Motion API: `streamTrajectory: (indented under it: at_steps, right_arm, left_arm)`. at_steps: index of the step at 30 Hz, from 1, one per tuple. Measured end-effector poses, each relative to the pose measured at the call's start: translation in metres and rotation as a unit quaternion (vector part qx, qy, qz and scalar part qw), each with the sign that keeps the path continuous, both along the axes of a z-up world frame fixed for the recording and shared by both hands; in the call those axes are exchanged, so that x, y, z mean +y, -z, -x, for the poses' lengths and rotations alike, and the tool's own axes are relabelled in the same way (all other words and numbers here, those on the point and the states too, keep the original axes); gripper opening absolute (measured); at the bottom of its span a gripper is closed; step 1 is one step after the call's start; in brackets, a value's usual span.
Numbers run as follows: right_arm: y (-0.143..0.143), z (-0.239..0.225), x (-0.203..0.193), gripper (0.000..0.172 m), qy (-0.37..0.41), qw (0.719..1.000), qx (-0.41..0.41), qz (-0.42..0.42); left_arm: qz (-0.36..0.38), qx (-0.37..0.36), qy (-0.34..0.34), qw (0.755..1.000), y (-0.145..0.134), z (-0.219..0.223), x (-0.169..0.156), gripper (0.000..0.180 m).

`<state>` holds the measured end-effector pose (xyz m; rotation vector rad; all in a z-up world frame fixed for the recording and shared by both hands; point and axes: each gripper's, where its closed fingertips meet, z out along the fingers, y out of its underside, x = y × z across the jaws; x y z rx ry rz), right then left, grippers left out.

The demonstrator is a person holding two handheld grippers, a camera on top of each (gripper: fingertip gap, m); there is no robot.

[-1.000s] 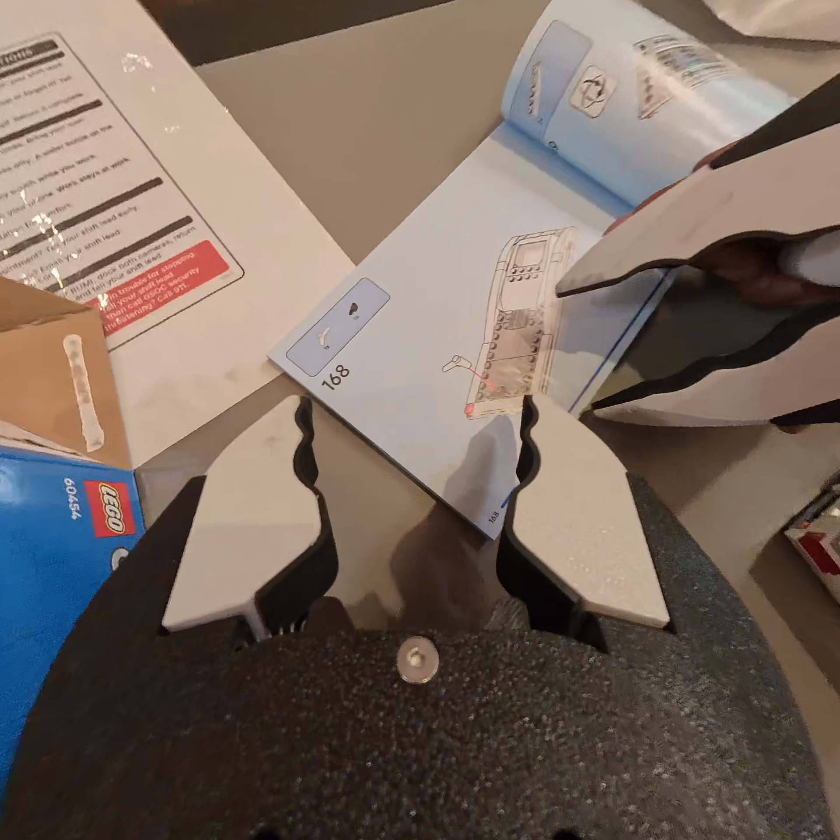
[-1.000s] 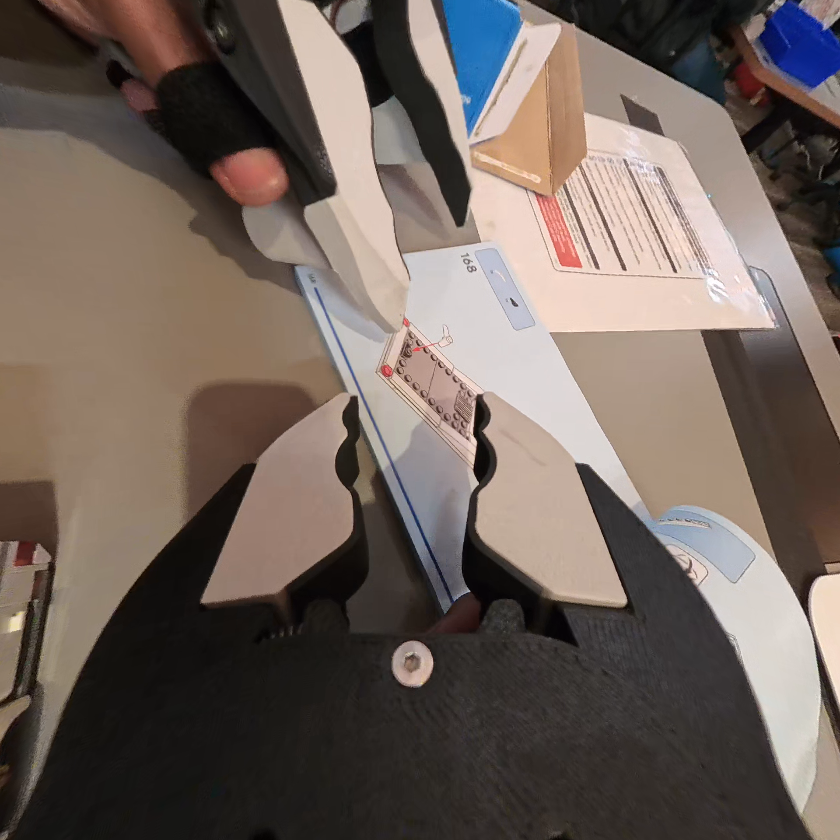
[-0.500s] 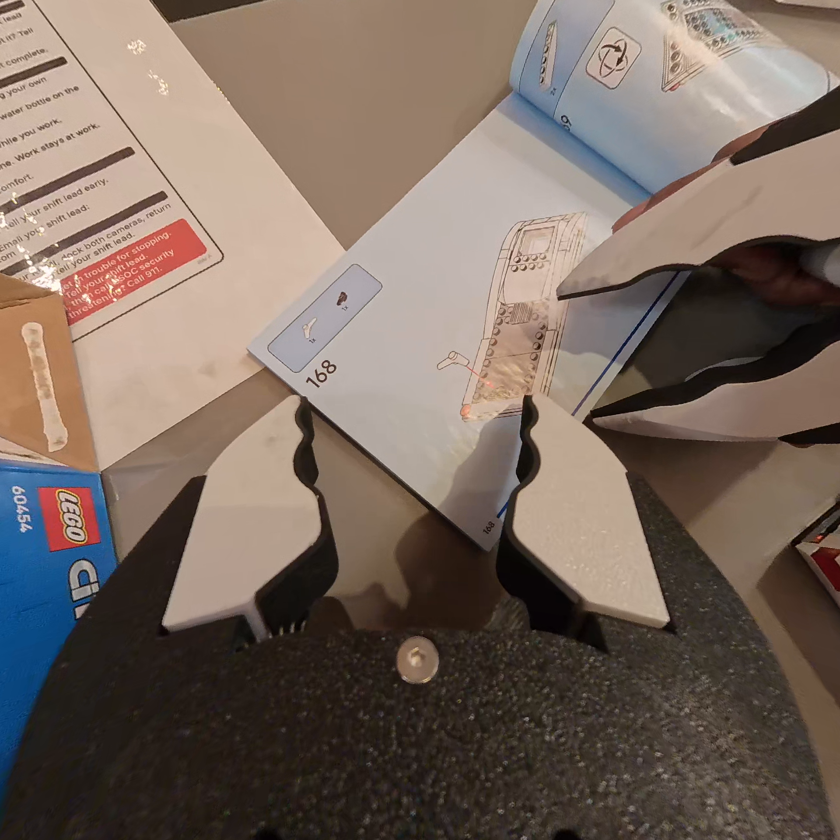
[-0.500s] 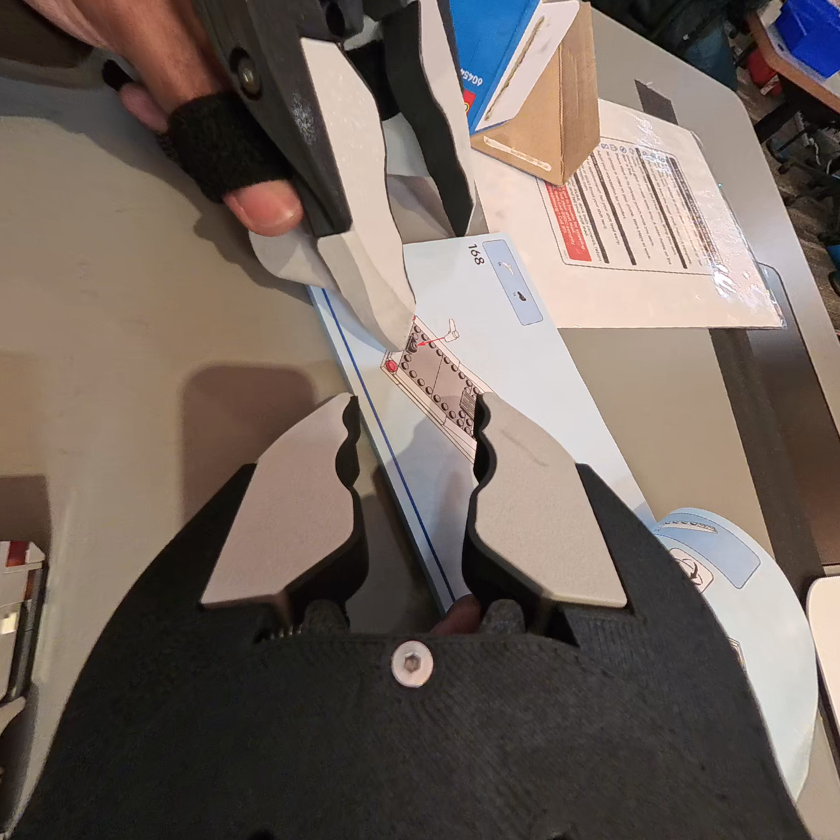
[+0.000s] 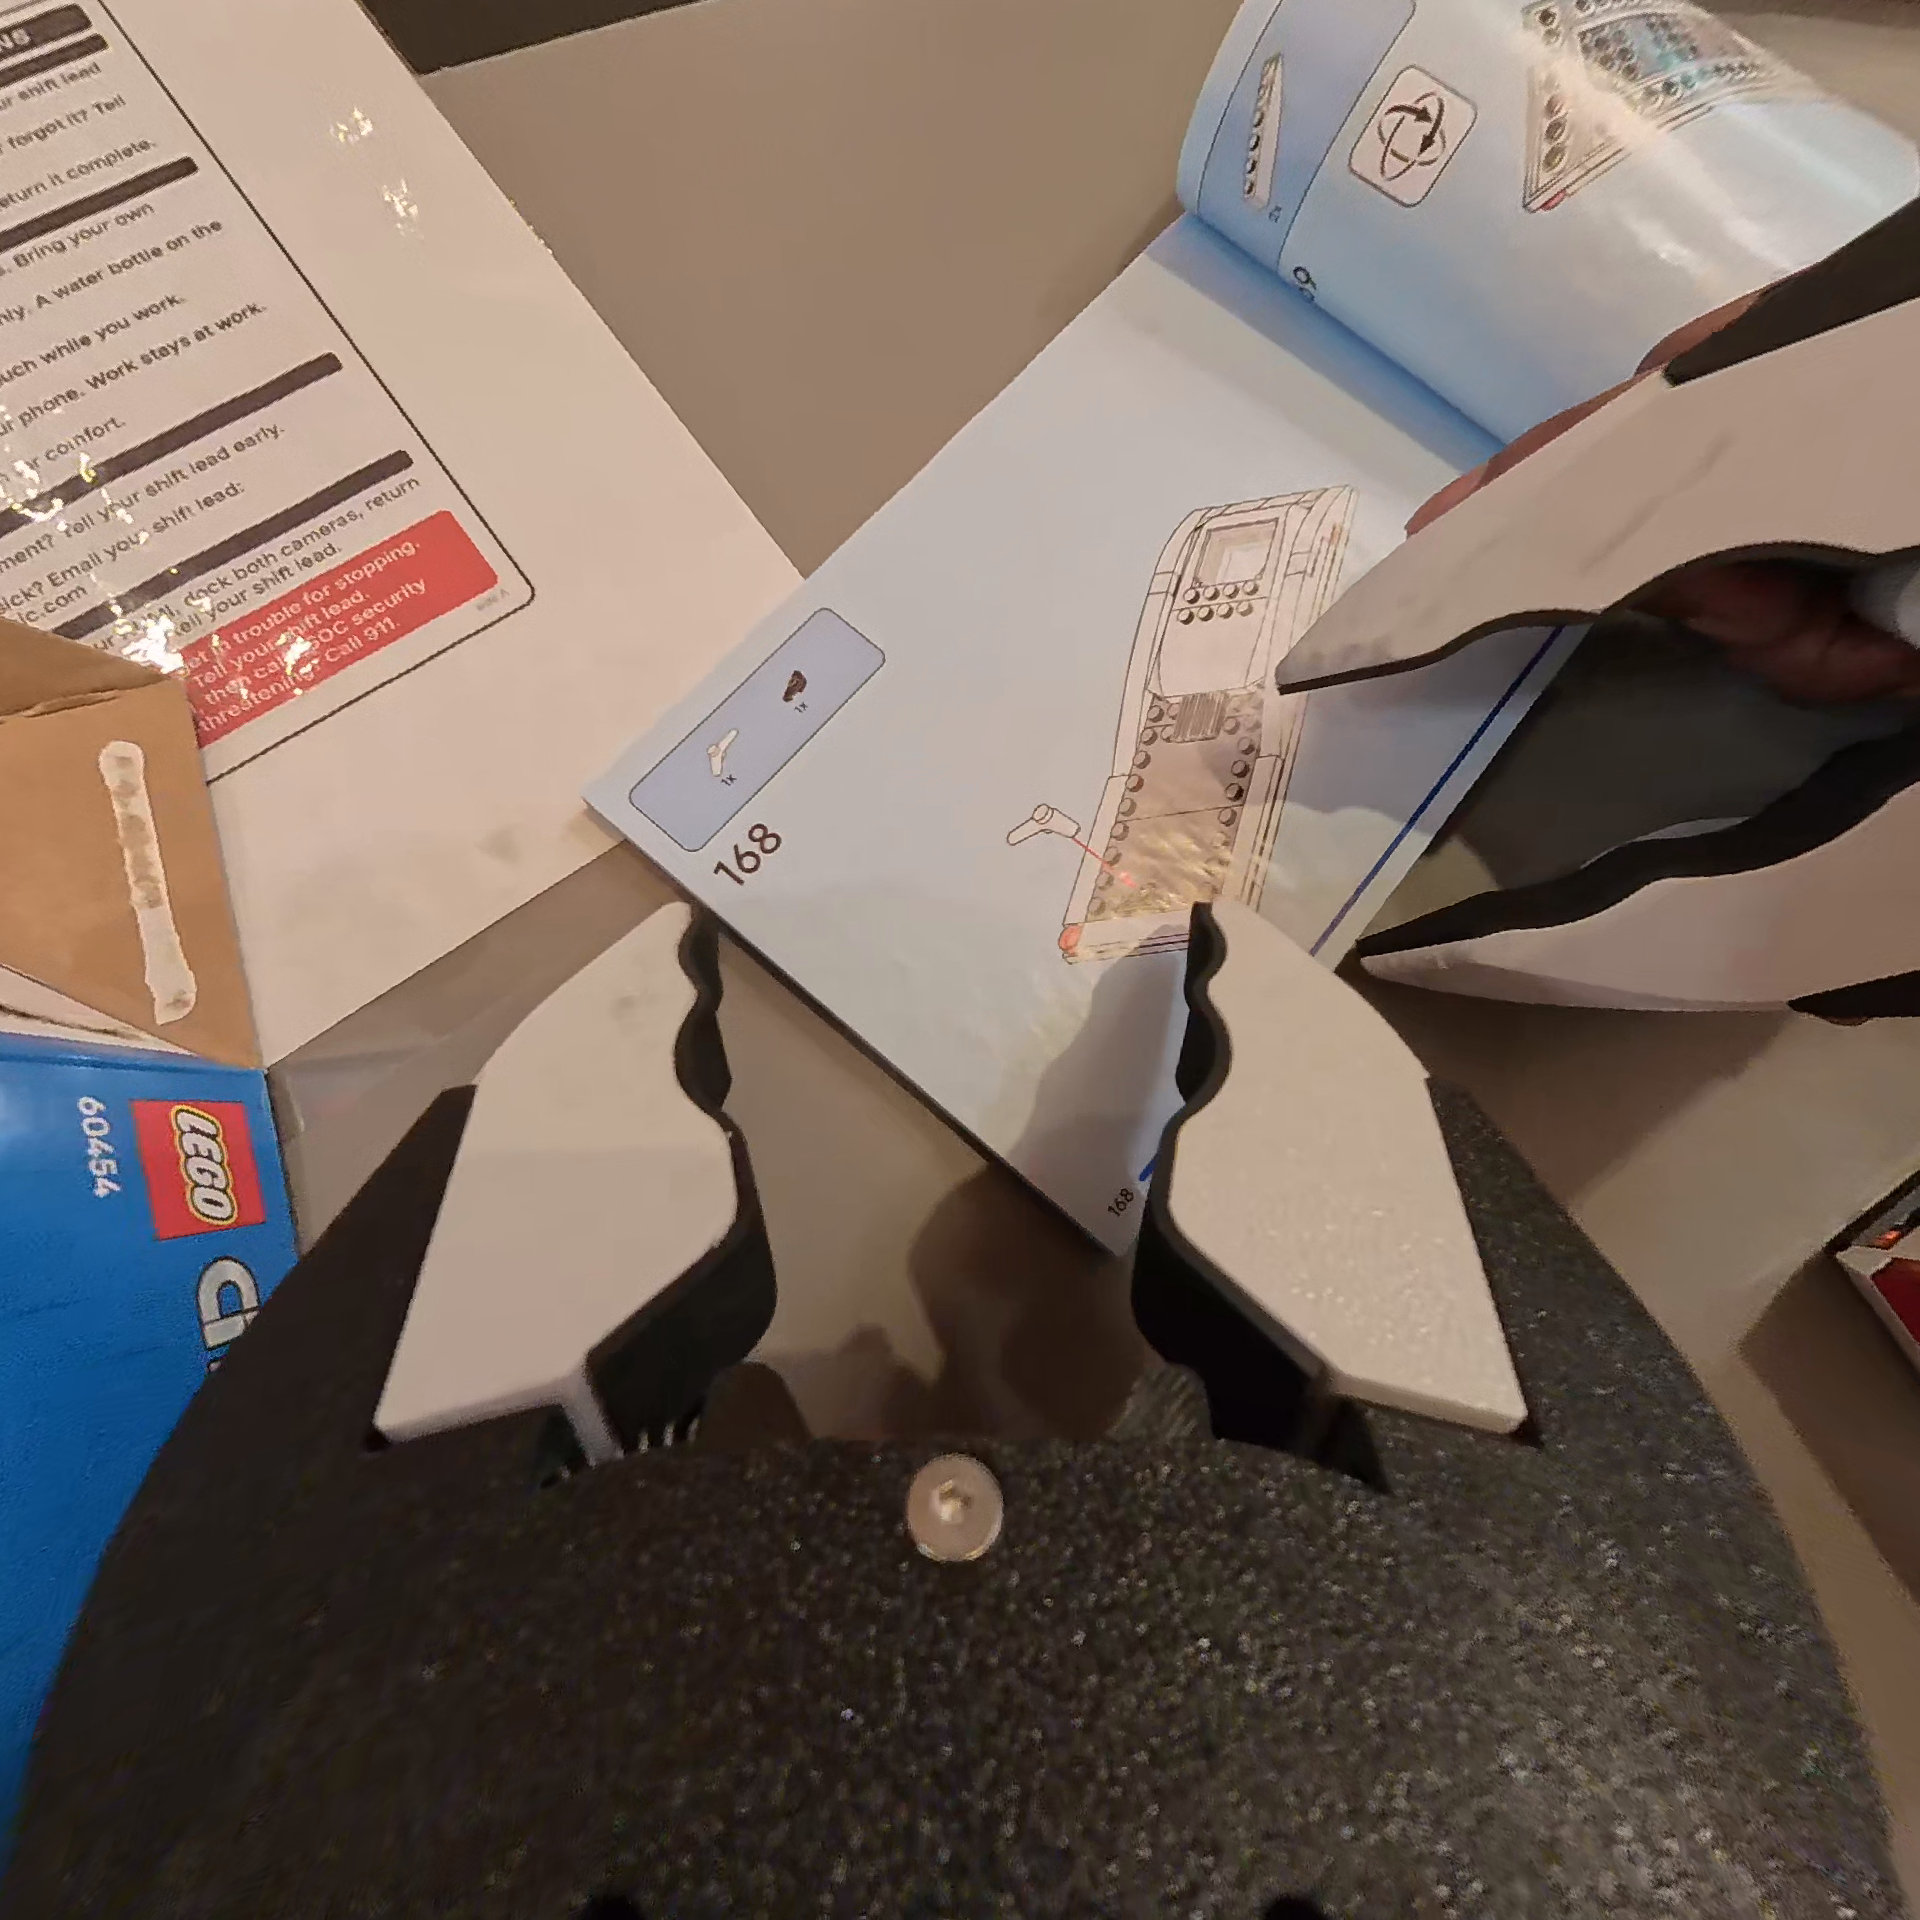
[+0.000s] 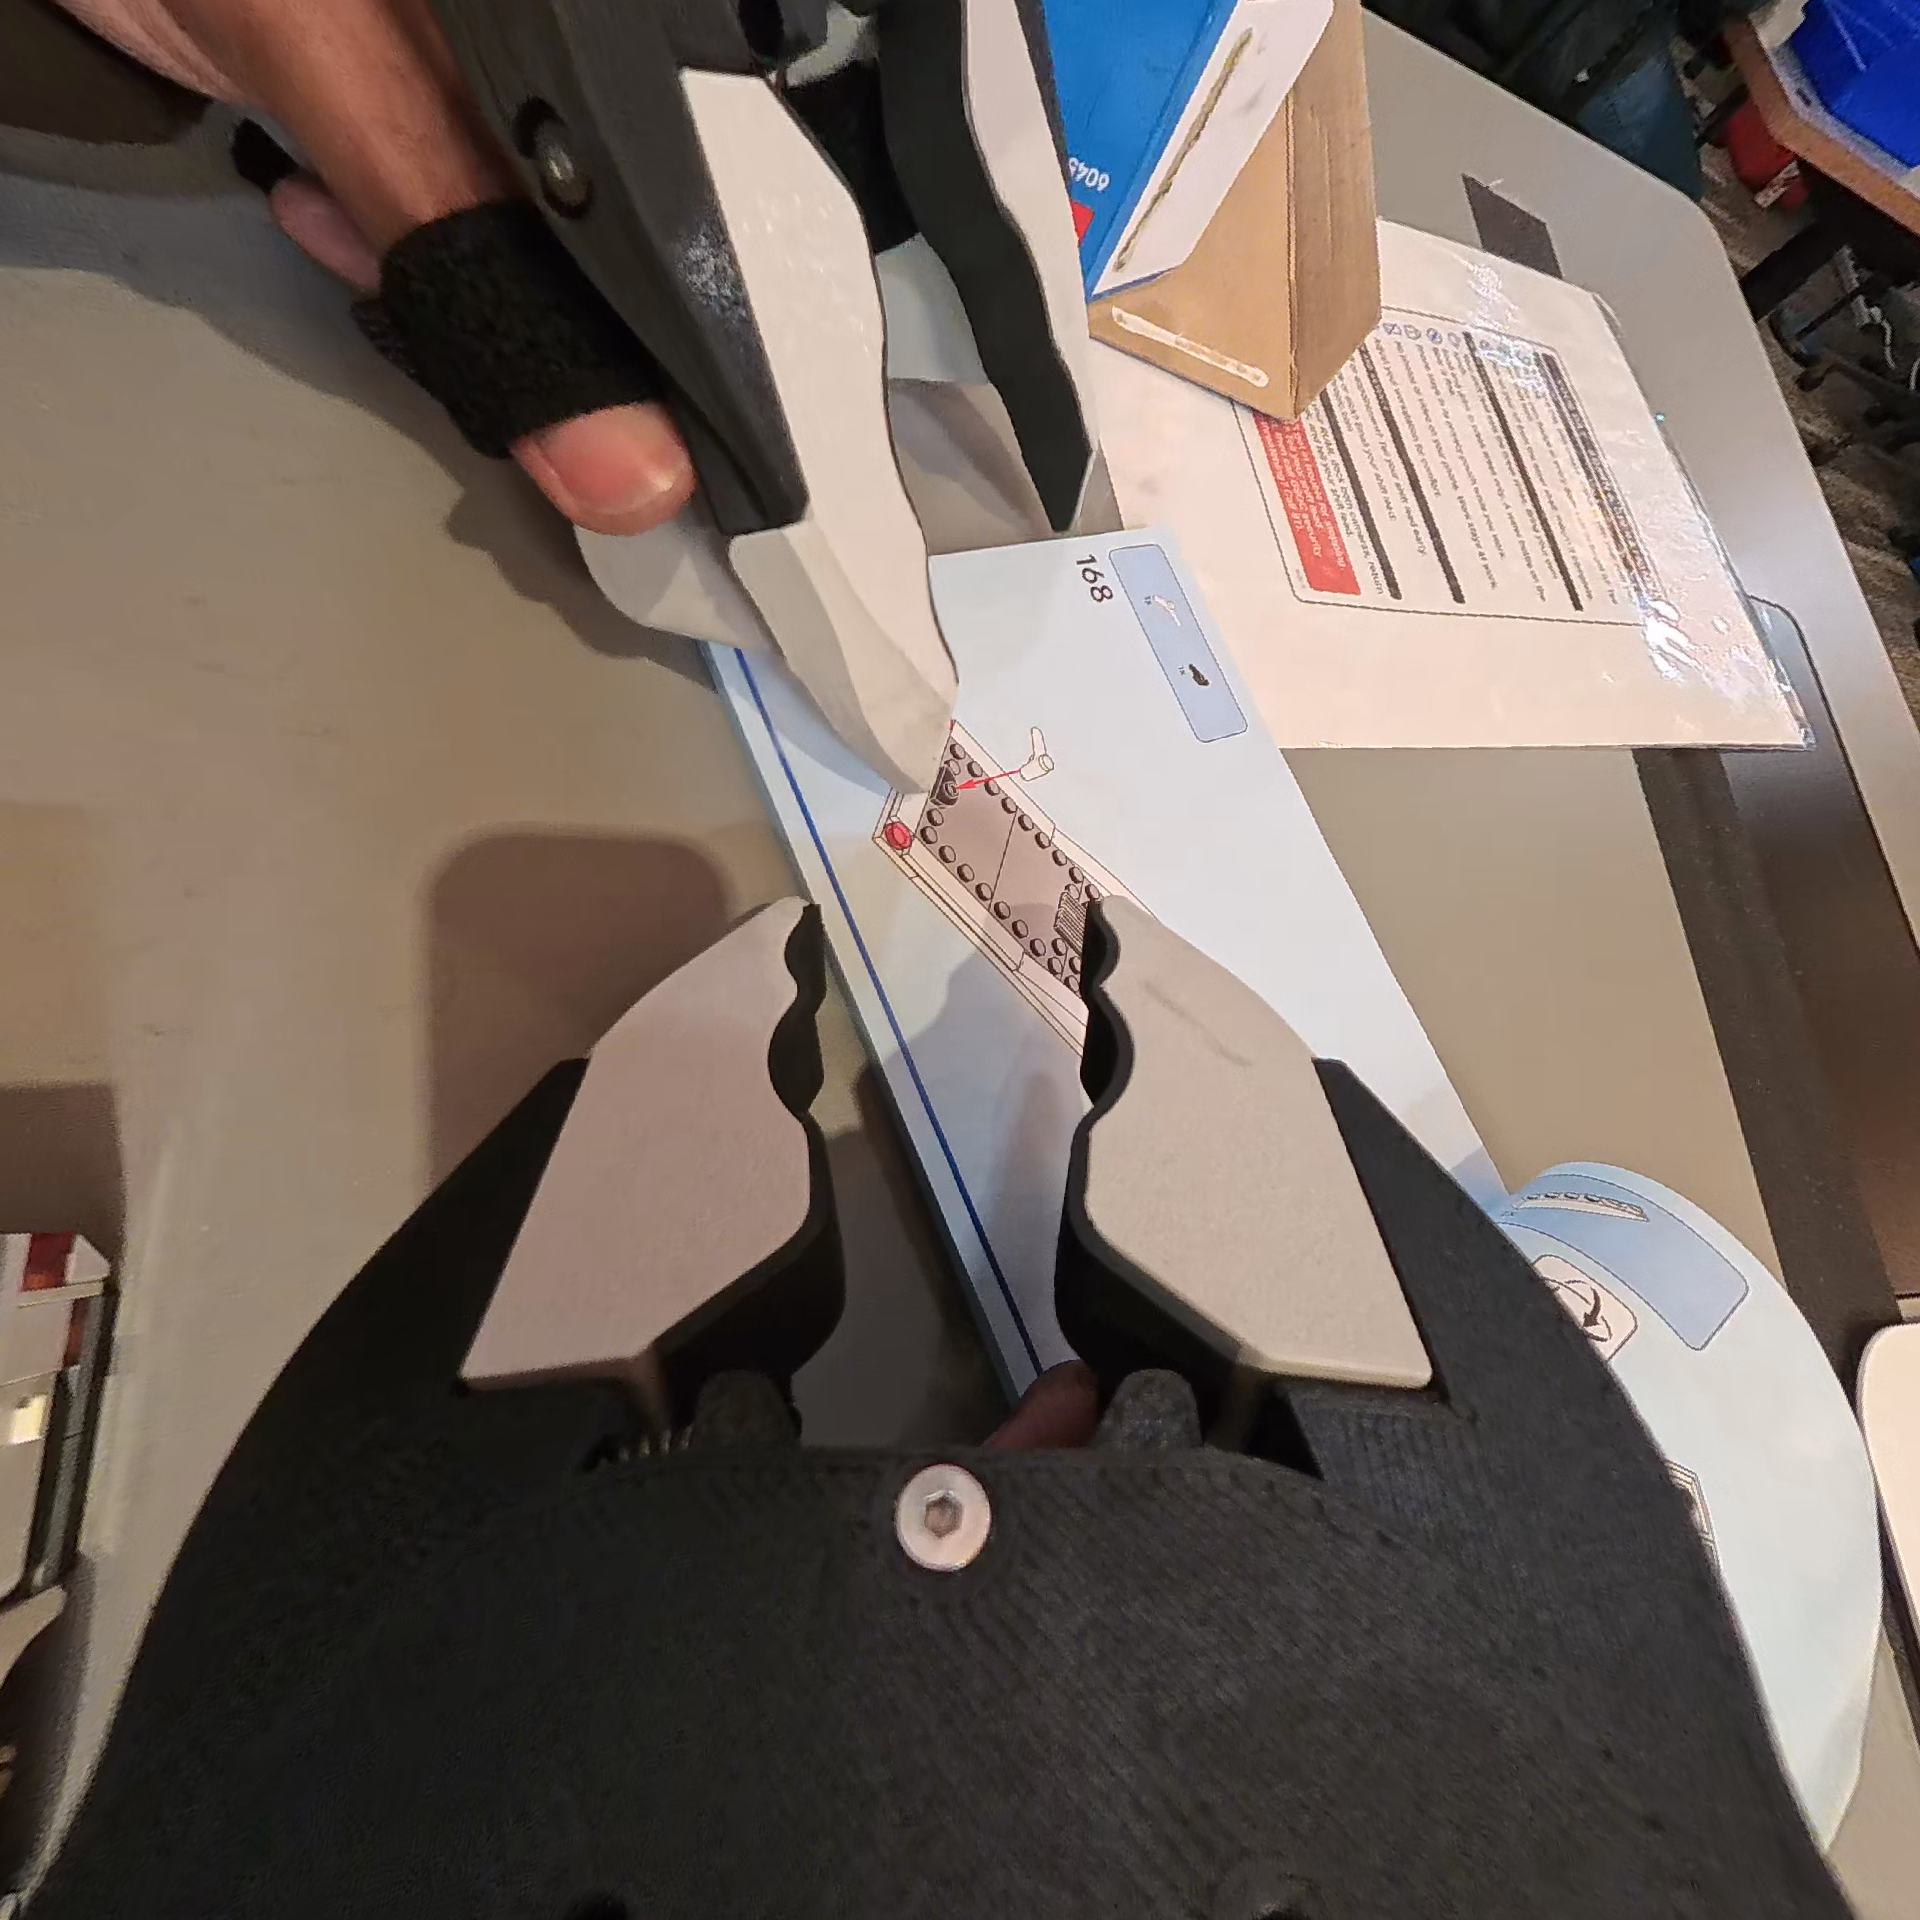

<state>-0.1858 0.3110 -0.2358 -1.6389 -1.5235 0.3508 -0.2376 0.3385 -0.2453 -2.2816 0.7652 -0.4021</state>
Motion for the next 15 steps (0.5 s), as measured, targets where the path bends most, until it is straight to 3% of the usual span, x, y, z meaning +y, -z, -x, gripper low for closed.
streamTrajectory:
  at_steps: [15]
  right_arm:
    - [0.0002, 0.0003, -0.0002, 0.047, -0.001, 1.0, 0.0, 0.001]
  left_arm:
    - [0.009, -0.003, -0.002, 1.0, 0.002, 0.0001, -0.0006, 0.086]
